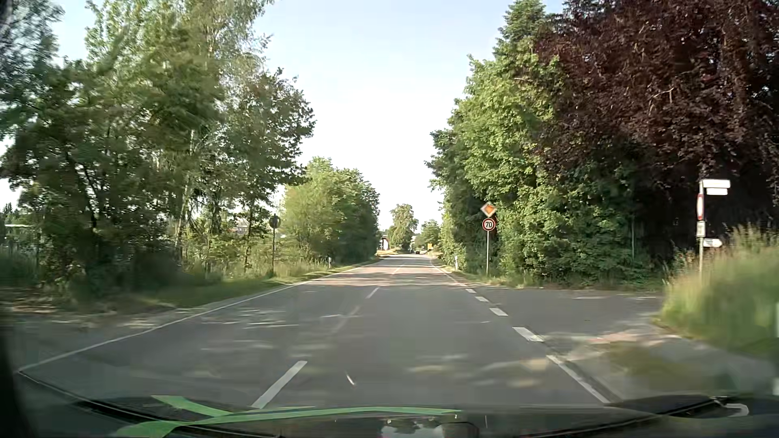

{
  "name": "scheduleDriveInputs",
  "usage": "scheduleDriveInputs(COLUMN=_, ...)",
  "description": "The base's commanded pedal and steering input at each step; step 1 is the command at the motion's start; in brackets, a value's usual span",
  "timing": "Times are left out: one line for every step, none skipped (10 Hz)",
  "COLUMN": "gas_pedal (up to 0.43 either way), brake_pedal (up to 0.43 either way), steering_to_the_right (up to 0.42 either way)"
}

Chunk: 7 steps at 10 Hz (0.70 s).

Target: Follow the waypoints while adhering to traffic rules and regulations

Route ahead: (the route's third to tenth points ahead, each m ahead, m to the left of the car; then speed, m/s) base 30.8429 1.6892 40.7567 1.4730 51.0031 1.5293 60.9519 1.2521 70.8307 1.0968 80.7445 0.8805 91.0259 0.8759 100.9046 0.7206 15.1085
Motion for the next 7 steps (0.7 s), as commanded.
scheduleDriveInputs(gas_pedal=0.087, brake_pedal=0.000, steering_to_the_right=-0.005)
scheduleDriveInputs(gas_pedal=0.087, brake_pedal=0.000, steering_to_the_right=-0.005)
scheduleDriveInputs(gas_pedal=0.087, brake_pedal=0.000, steering_to_the_right=-0.006)
scheduleDriveInputs(gas_pedal=0.087, brake_pedal=0.000, steering_to_the_right=-0.006)
scheduleDriveInputs(gas_pedal=0.087, brake_pedal=0.000, steering_to_the_right=-0.005)
scheduleDriveInputs(gas_pedal=0.087, brake_pedal=0.000, steering_to_the_right=-0.005)
scheduleDriveInputs(gas_pedal=0.087, brake_pedal=0.000, steering_to_the_right=-0.005)
